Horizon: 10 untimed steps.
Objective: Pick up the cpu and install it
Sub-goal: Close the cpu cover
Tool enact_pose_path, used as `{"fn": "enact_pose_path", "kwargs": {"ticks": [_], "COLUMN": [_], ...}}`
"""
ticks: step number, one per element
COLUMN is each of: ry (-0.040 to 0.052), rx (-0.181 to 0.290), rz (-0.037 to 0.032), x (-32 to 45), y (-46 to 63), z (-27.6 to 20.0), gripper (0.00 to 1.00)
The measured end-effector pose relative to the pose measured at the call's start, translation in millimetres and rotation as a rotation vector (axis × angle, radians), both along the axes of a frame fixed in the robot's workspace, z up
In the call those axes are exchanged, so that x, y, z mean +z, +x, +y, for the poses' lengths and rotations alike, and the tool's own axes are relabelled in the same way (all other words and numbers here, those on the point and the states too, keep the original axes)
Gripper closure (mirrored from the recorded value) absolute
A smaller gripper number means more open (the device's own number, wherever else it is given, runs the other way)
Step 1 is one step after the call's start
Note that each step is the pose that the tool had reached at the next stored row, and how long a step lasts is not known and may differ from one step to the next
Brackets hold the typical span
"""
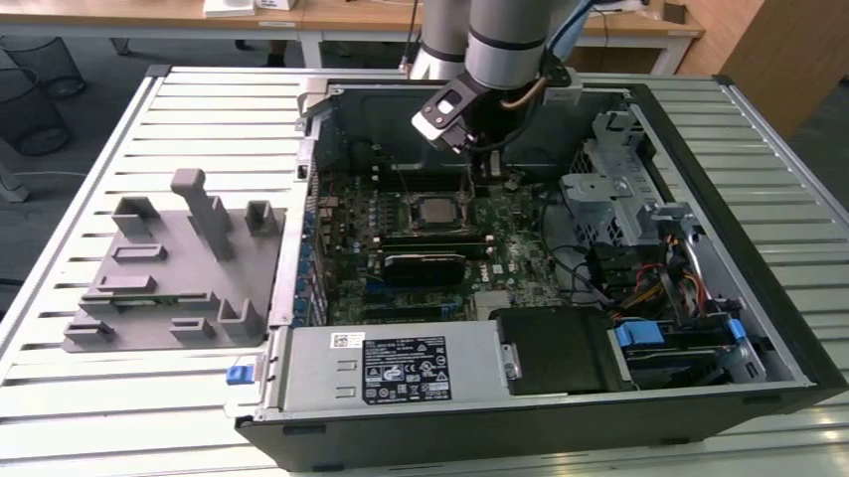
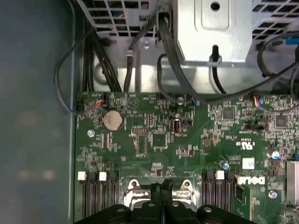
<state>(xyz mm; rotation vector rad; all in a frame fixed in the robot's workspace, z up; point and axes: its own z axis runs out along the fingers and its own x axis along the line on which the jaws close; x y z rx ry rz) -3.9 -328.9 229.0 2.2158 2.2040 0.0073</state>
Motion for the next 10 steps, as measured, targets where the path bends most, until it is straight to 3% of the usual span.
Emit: {"fn": "enact_pose_path", "kwargs": {"ticks": [10], "ry": [-0.0001], "rx": [0.0], "rz": [0.0], "x": [-3.2], "y": [-18.2], "z": [0.1], "gripper": [0.89]}}
